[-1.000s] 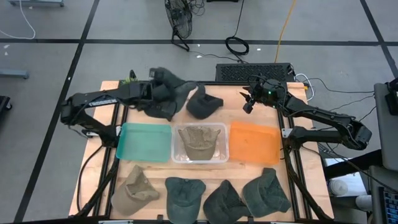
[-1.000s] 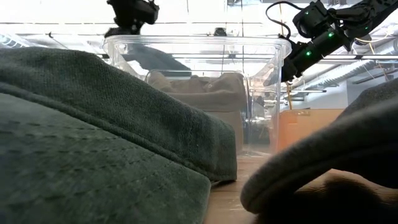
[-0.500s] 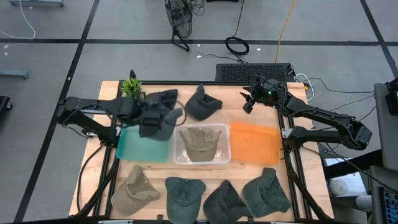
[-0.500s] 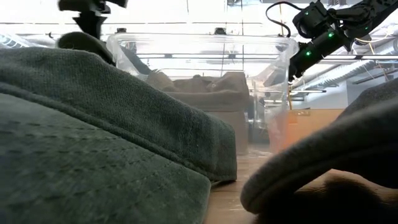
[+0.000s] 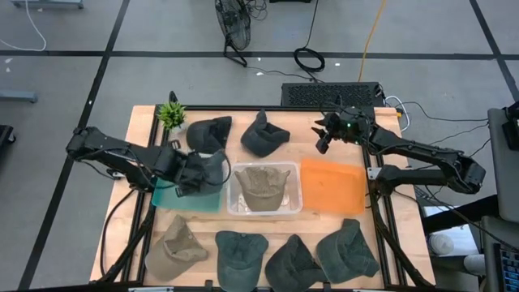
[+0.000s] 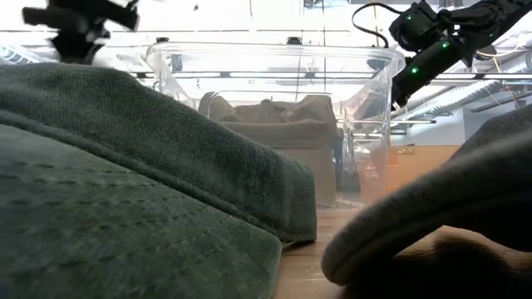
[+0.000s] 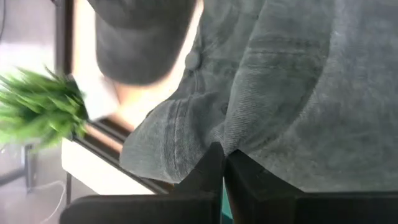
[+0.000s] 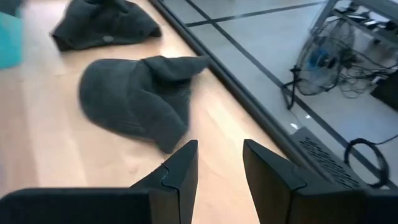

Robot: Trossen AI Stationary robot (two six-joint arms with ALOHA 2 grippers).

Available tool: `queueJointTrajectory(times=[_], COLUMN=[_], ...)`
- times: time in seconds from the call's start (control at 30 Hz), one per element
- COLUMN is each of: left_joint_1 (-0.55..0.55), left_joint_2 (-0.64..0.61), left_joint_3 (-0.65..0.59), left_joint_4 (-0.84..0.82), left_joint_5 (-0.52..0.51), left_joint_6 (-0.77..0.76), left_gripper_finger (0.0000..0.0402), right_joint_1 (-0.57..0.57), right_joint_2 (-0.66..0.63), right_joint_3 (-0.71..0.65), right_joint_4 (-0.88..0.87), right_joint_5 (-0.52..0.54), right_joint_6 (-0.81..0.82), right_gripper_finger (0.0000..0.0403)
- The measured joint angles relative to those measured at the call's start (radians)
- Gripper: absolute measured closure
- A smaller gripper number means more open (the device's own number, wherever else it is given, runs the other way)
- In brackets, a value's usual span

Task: Pick & Place hat
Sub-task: Put the top green cap into the green bin

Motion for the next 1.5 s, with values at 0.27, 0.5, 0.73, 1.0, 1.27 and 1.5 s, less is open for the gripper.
queueJointTrajectory(times=[0.27,0.5,0.73,1.0,1.27,1.5], left_joint_1=[-0.081,-0.177,-0.314,-0.345,-0.344,-0.317], left_joint_2=[-0.062,-0.097,-0.129,-0.131,-0.130,-0.130], left_joint_3=[-0.200,-0.237,-0.237,-0.237,-0.237,-0.207], left_joint_4=[0.009,0.010,0.025,0.074,0.082,0.087], left_joint_5=[-0.004,0.044,0.064,0.026,-0.053,0.046], left_joint_6=[-0.082,-0.101,-0.048,-0.185,-0.225,-0.258], left_gripper_finger=[0.0387,0.0394,0.0392,0.0372,0.0288,0.0254], right_joint_1=[0.097,0.163,0.204,0.230,0.230,0.230], right_joint_2=[-0.007,-0.061,-0.136,-0.171,-0.172,-0.172], right_joint_3=[0.000,0.000,0.000,0.000,0.000,0.000], right_joint_4=[0.030,0.029,0.005,-0.022,-0.023,-0.023], right_joint_5=[0.001,0.003,0.003,0.004,0.004,0.005], right_joint_6=[0.041,0.051,0.052,0.052,0.051,0.044], right_gripper_finger=[0.0287,0.0287,0.0287,0.0287,0.0287,0.0287])
